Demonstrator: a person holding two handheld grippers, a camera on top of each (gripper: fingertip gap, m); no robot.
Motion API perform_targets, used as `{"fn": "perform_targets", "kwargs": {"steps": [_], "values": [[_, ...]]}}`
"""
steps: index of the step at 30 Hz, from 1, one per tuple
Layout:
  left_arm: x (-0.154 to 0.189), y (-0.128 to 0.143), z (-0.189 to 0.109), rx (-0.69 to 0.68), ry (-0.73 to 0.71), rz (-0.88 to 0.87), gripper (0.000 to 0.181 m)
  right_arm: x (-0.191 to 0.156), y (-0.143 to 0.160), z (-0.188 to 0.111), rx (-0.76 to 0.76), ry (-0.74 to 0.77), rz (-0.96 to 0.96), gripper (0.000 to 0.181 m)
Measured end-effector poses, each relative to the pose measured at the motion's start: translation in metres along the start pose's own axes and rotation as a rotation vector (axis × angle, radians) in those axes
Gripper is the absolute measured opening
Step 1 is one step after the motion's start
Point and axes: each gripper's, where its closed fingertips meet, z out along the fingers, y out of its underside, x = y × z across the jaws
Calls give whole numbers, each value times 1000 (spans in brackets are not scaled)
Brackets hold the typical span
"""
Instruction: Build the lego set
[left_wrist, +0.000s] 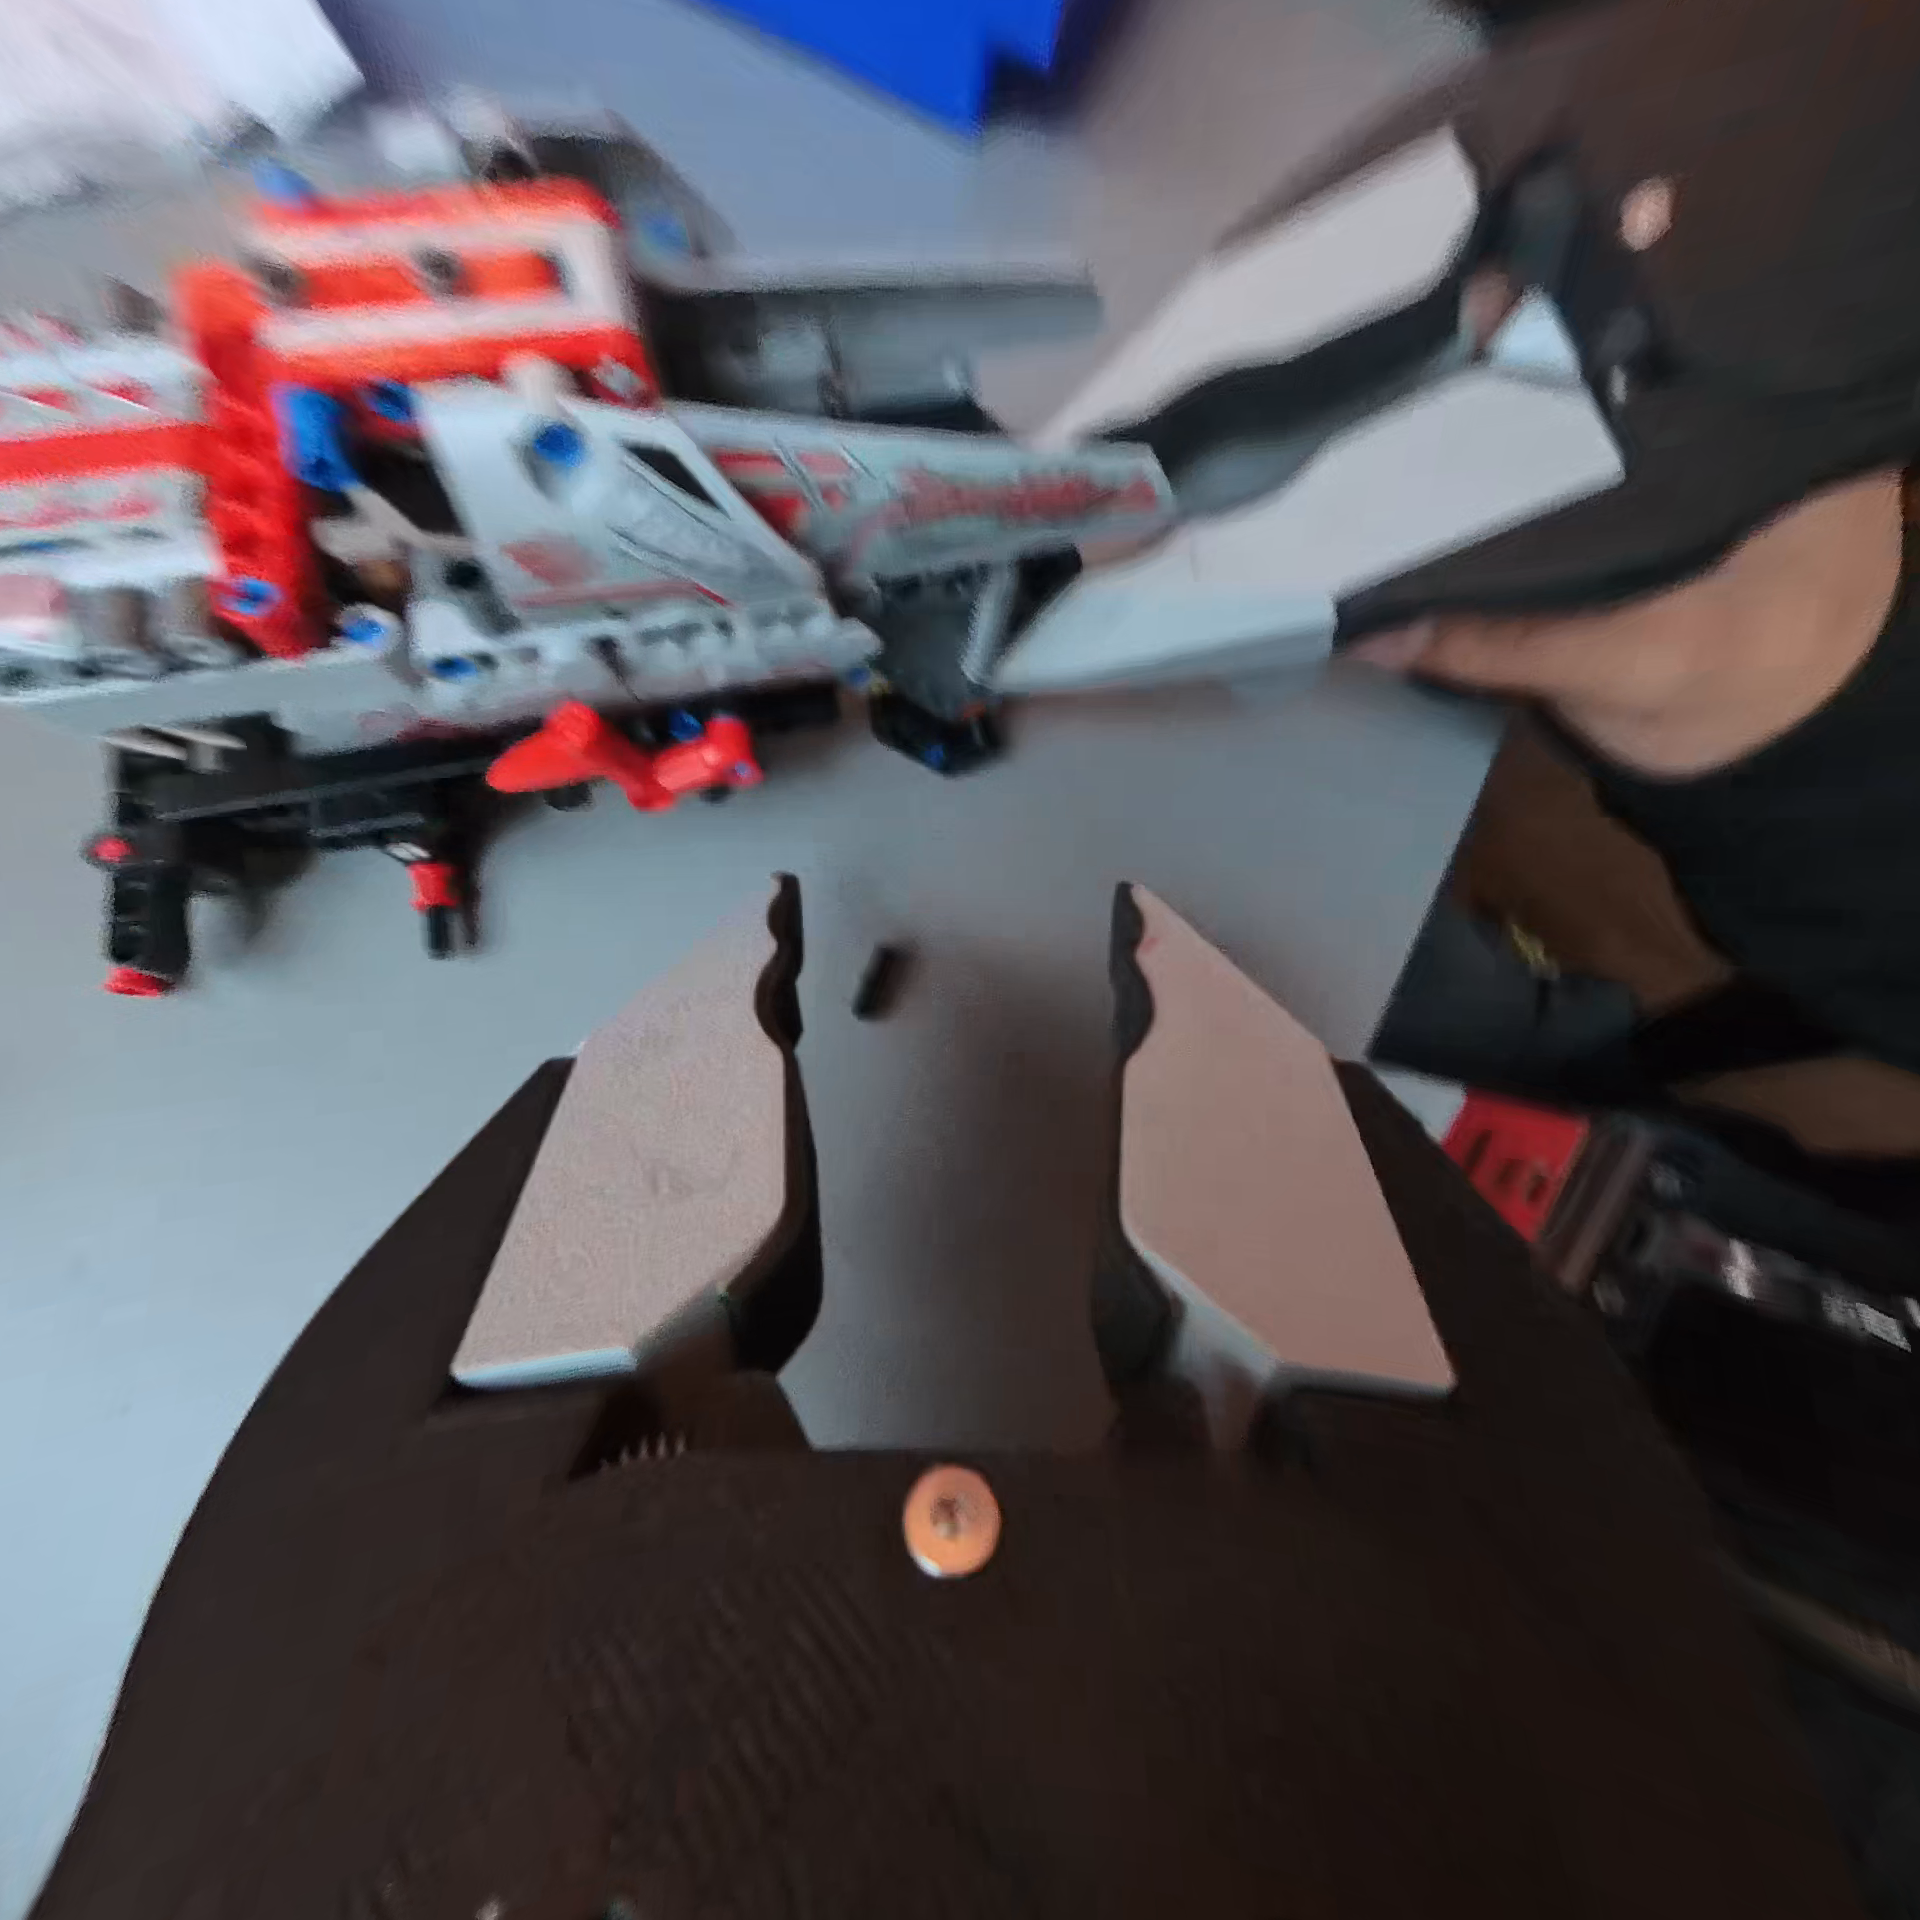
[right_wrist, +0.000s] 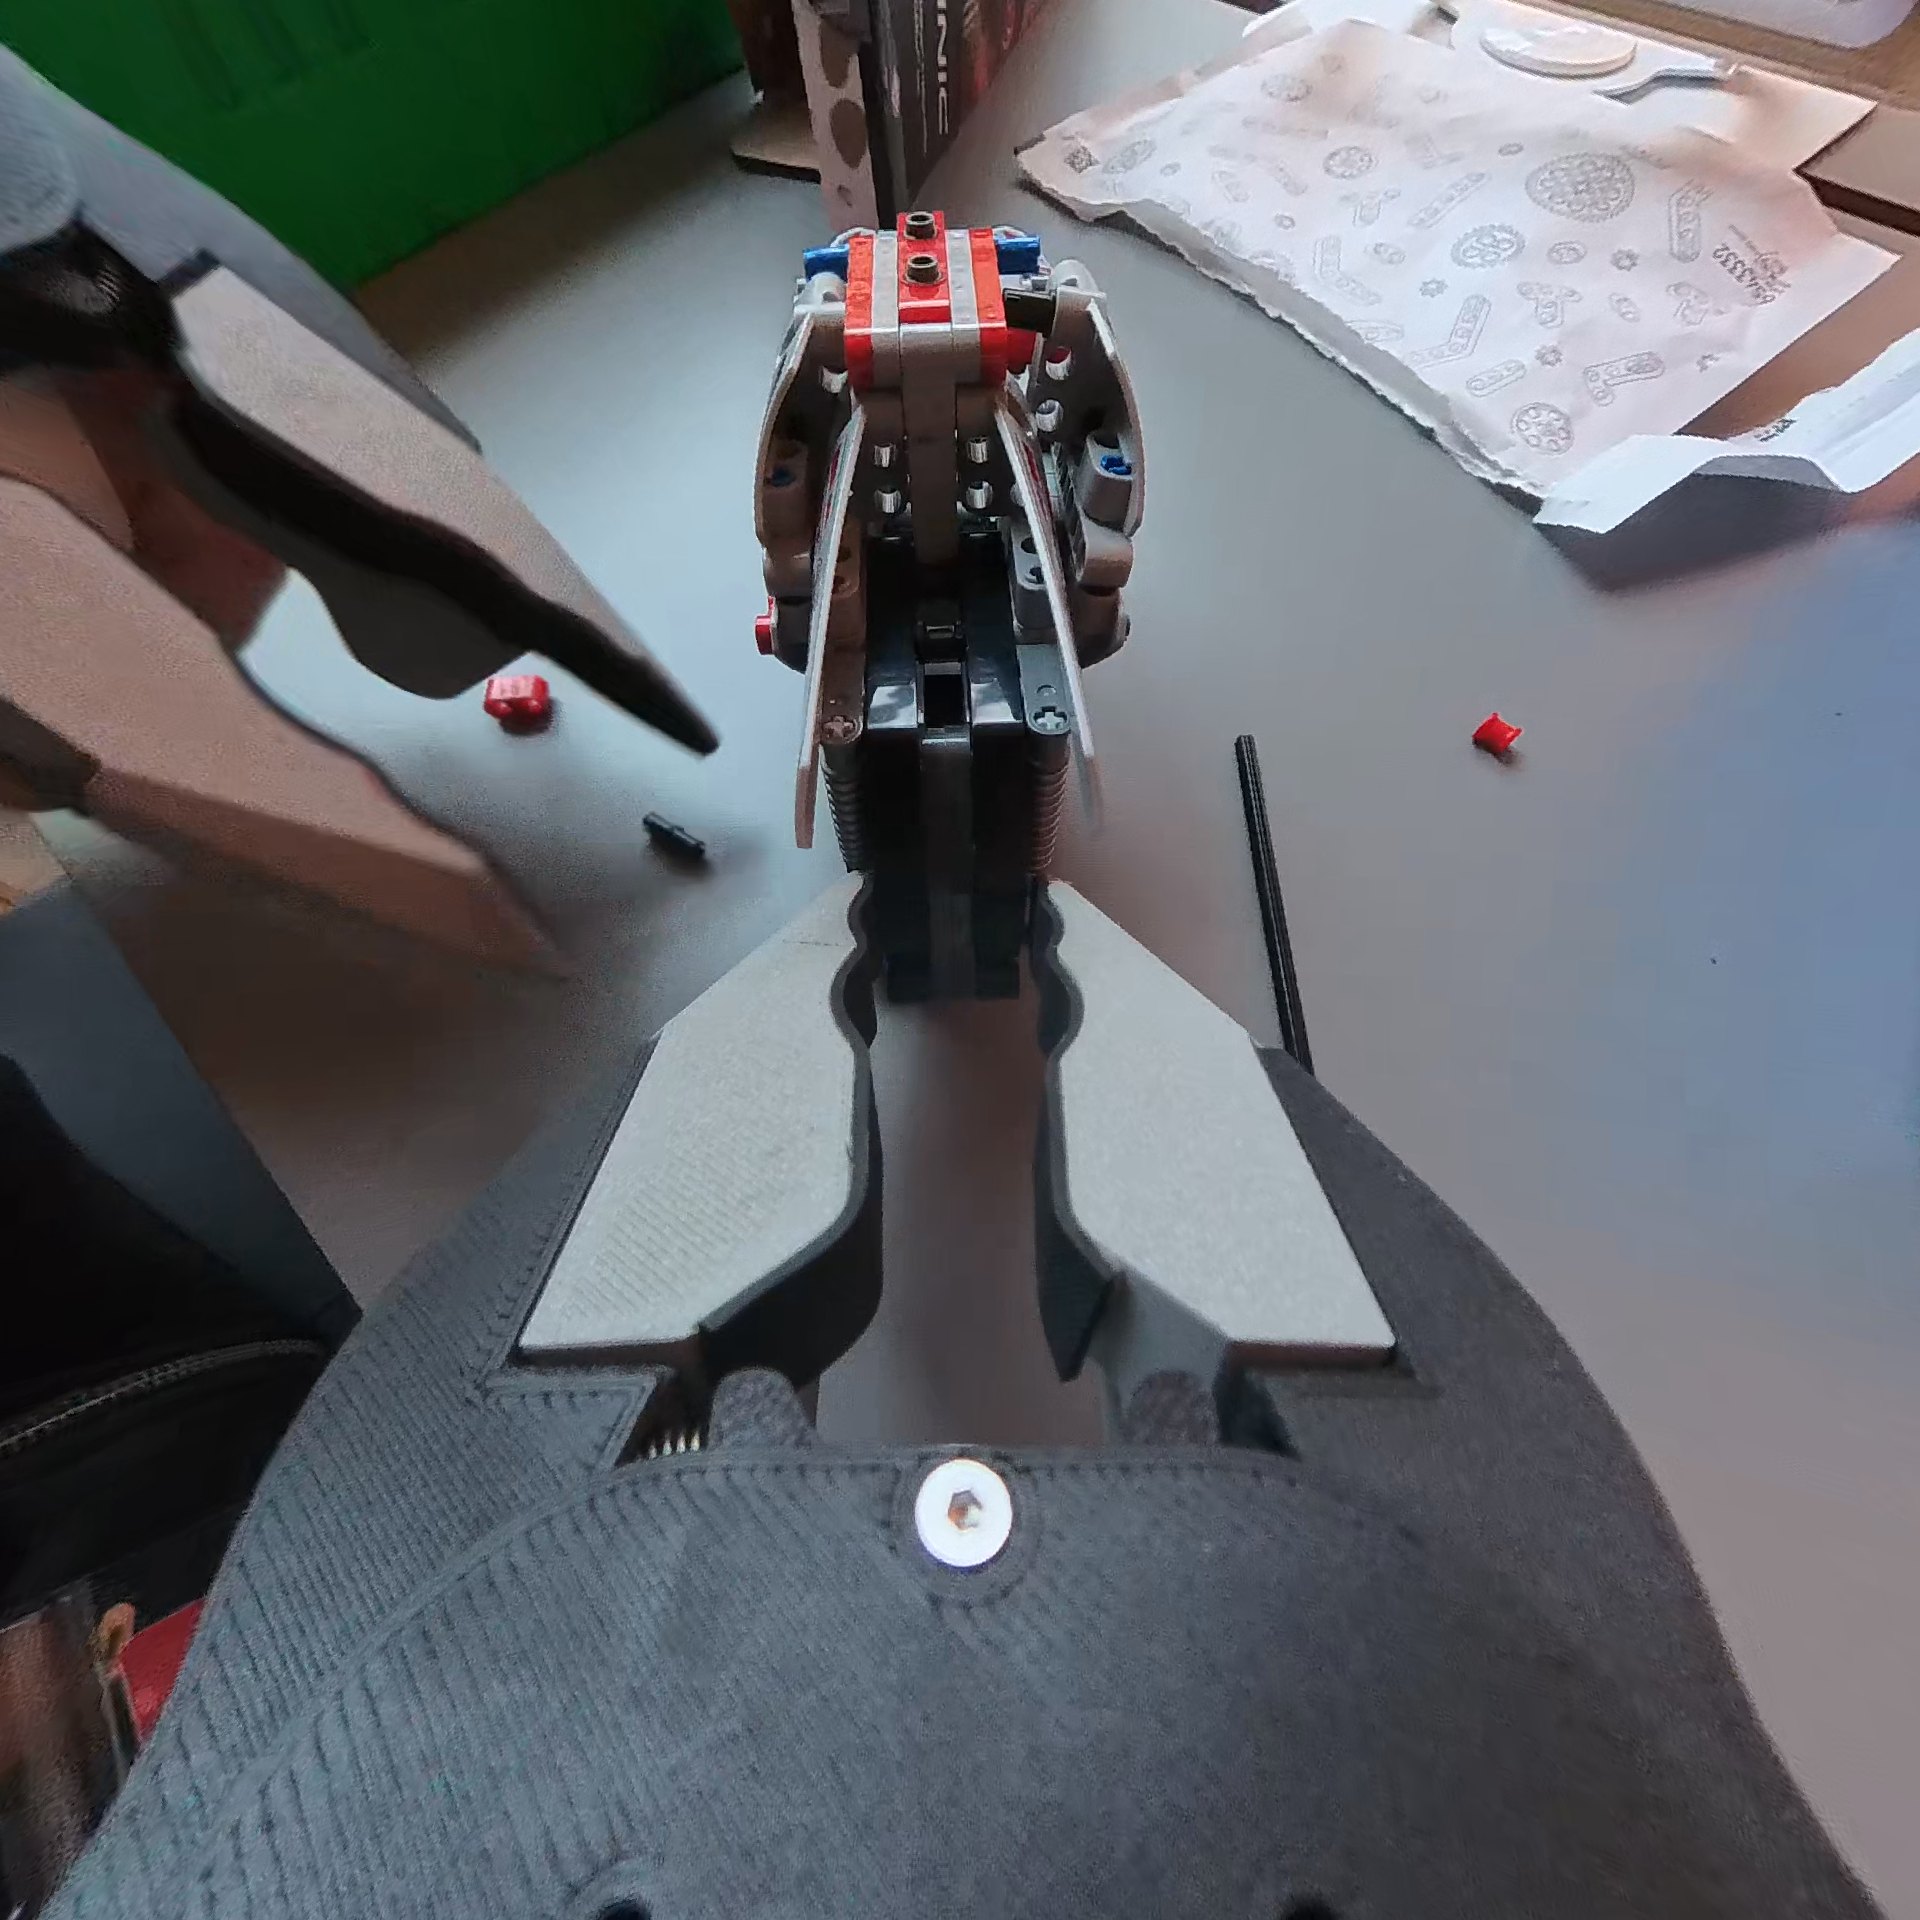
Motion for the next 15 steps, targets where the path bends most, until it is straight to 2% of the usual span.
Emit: {"fn": "perform_targets", "kwargs": {"steps": [1,3,9,12,15], "values": [[-7,-5,2,46,-46,-23,58,0,-1,0,3,-5,13,25],[-13,1,12,29,-70,-60,53,-1,-3,-2,14,-16,36,25],[-4,-21,17,161,78,-253,30,-12,-9,-5,49,-56,75,25],[-1,-18,23,144,126,-295,19,-17,-12,-6,65,-82,97,25],[-2,-17,23,136,136,-296,16,-17,-11,-5,68,-82,102,25]]}}
